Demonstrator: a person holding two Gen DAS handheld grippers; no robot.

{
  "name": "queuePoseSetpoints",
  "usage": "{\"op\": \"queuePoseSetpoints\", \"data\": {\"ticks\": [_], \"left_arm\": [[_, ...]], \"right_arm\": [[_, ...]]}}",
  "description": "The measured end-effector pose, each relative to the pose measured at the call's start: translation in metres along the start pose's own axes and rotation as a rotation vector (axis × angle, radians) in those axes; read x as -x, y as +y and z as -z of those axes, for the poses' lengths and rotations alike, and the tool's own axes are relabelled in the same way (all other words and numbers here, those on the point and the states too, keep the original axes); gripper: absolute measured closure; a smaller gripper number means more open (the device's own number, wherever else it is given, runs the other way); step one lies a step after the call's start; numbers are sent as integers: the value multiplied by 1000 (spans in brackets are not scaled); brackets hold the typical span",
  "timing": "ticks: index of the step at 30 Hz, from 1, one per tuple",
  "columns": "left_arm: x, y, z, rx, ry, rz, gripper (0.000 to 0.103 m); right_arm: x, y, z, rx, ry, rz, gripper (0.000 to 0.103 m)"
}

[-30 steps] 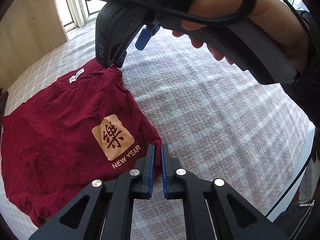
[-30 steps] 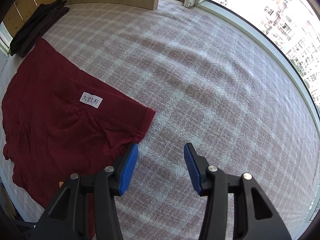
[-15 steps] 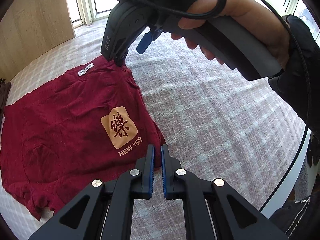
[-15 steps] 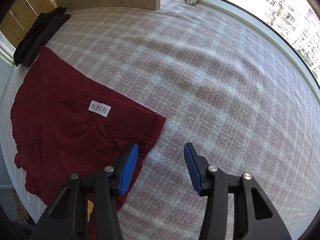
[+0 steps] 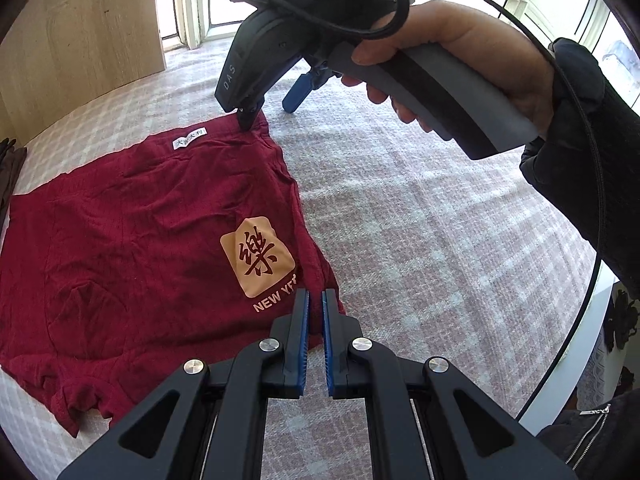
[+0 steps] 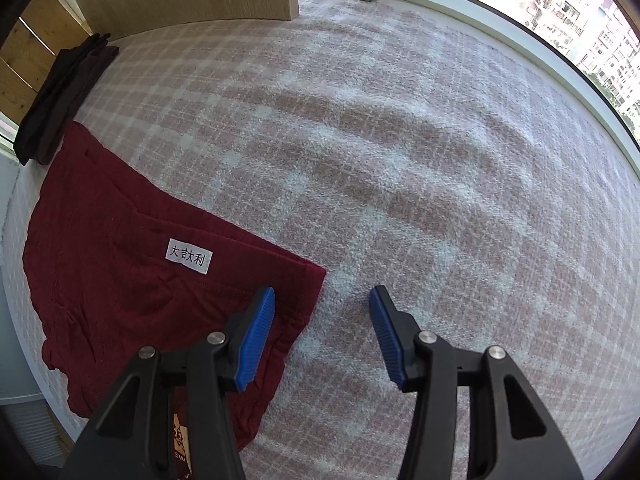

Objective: Fold clothes
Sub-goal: 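Grasp the red shirt's side edge with the right gripper while the left gripper pins the hem, then lift the side edge with the right gripper and fold it over the shirt's middle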

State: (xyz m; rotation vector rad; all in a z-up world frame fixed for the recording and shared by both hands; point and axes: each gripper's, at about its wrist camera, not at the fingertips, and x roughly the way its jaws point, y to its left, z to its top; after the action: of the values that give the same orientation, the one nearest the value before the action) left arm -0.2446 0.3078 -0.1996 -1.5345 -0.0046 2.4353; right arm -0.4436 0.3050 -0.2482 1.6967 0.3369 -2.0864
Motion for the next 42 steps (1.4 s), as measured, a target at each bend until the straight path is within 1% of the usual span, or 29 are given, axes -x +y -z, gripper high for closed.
{"op": "queuePoseSetpoints", "data": {"ticks": [2,3,4,7,12,18,19,22,27,30,35,39,41,42], "left_arm": [[1,1,-1,3,-4,3,97],[1,2,-1,4,-5,5,97],[2,2,-1,6,-7,6,97],[3,4,-2,10,-13,11,97],[9,12,-4,31,-31,21,97],[28,34,-3,70,-70,17,97],[32,39,-2,78,-77,17,97],[47,56,4,98,-102,14,97],[72,94,16,134,-138,4,97],[88,123,27,159,-152,-2,97],[112,183,51,208,-165,-18,97],[121,236,74,239,-144,-31,97],[121,262,84,256,-126,-21,97],[120,274,87,266,-115,-11,98]], "right_arm": [[0,2,0,9,-2,-15,56],[1,5,-1,16,-7,-23,70],[2,5,0,14,-3,-43,91],[10,3,1,8,-15,-58,94],[23,-8,6,-9,-37,-87,95],[38,-5,9,-14,-62,-72,95],[41,-4,13,-19,-67,-69,95],[52,14,-13,-51,-89,-85,95],[85,44,-22,-53,-141,-99,95],[83,73,-37,-45,-166,-118,95],[82,142,-65,-28,-188,-146,95],[69,201,-85,-13,-173,-153,95],[57,229,-95,-4,-162,-155,95],[52,239,-99,1,-157,-140,95]]}}
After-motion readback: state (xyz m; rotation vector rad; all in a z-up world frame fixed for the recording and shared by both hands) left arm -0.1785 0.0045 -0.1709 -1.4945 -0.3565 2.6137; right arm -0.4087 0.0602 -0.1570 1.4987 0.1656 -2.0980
